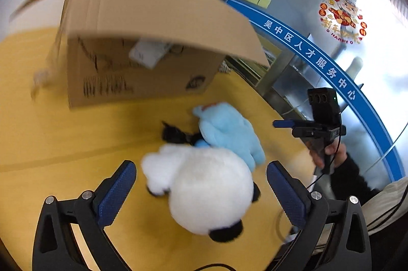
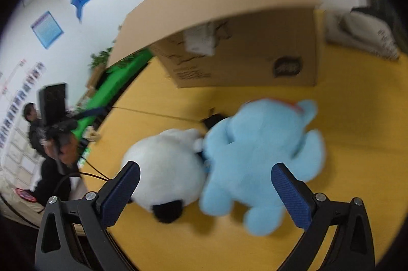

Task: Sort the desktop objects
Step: 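Move the left gripper to the white-and-black plush and grasp it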

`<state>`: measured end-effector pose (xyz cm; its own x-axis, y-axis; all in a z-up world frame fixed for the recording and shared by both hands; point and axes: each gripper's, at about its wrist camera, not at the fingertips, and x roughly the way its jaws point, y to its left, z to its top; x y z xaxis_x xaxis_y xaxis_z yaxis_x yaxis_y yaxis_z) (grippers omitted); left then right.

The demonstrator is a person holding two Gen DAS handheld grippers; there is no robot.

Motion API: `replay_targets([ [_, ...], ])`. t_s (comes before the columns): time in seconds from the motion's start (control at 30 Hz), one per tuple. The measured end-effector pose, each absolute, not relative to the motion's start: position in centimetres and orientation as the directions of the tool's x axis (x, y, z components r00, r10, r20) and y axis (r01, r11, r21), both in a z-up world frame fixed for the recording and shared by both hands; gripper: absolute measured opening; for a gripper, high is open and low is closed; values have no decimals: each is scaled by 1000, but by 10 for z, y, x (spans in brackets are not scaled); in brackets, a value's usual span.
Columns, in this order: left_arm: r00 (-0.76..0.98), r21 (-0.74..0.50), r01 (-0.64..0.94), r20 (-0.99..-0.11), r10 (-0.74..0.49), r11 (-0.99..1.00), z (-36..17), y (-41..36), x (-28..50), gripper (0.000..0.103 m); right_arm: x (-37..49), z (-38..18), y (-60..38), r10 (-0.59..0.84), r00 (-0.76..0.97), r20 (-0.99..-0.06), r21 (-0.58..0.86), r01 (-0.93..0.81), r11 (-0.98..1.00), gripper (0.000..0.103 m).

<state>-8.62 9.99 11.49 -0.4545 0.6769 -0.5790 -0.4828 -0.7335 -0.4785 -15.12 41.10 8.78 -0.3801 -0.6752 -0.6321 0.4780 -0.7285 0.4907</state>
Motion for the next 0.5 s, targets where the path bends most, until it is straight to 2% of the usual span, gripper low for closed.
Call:
replay_targets([
  [0.13,-346,-586,-465,-569,746,-663,80,112,-82,103,-147,70,360,-716,-319,-621,516,521,-680,103],
  [0.23,-278,-662,-414,-562,779,-625,53,119,-91,103,-156,51,340,-740,-261,-621,574,492,-655,103],
  [0.4,-156,-759,-275,-570,807,-589,5,124,-102,103,-168,9,328,-724,-187,-664,655,322,-684,103],
  [0.5,-129,-791,-240,-549,826,-563,-12,127,-103,103,-166,-10,340,-768,-172,-617,727,249,-640,103],
])
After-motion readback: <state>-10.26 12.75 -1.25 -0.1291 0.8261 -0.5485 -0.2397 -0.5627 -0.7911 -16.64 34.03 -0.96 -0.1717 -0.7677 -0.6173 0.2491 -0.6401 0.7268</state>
